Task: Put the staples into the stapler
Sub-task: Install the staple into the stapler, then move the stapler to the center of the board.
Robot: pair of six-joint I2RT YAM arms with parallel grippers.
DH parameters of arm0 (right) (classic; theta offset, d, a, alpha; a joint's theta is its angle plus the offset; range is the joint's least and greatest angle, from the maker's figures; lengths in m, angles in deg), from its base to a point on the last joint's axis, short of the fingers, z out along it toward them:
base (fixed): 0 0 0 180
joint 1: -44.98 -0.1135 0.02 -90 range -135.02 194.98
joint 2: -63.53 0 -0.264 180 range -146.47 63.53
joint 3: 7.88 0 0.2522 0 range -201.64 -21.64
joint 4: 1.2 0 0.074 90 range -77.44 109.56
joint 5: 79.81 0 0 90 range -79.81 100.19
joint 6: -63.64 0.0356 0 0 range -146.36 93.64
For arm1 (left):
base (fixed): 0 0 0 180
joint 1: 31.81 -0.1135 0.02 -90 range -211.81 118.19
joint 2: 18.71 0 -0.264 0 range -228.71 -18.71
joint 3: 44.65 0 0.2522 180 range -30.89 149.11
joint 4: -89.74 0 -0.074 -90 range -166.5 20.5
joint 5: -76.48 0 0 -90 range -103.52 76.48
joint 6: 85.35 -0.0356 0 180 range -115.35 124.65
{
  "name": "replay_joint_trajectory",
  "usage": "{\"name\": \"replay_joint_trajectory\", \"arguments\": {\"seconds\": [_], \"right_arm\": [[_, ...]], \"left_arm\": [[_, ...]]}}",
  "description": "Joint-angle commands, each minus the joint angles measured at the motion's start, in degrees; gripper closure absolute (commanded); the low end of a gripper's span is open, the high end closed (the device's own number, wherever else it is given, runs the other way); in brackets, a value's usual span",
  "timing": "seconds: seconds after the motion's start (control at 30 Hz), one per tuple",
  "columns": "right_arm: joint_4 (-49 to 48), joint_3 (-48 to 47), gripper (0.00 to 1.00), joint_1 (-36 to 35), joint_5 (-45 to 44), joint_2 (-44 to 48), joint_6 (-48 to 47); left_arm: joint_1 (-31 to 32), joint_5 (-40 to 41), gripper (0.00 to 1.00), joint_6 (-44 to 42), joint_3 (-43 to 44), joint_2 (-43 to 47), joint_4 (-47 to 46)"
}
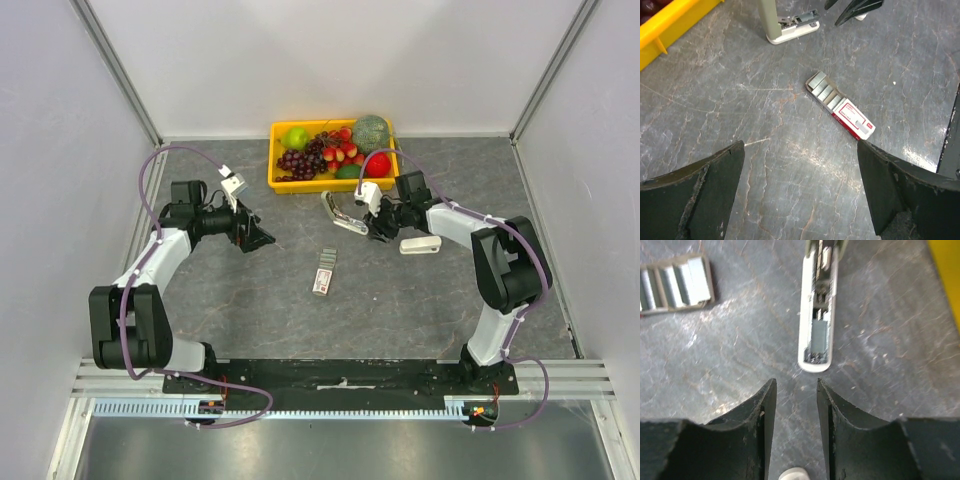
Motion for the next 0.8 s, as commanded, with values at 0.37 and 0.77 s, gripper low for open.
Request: {"name": "replay_joint_trajectory", "arguments": {"seconds": [0.37, 0.77], "right_arm": [[-8.35, -4.79, 0.55, -1.34, 0.42, -3.95, 5.34], [-4.67, -8.83, 0.6, -3.45, -4.32, -7.02, 4.73]], "left_arm": [[-0.04, -3.83, 0.0, 4.8, -1.3, -0.85, -7.43], [0.4, -3.74, 0.0, 6.3, -1.3, -2.26, -9.98]]}}
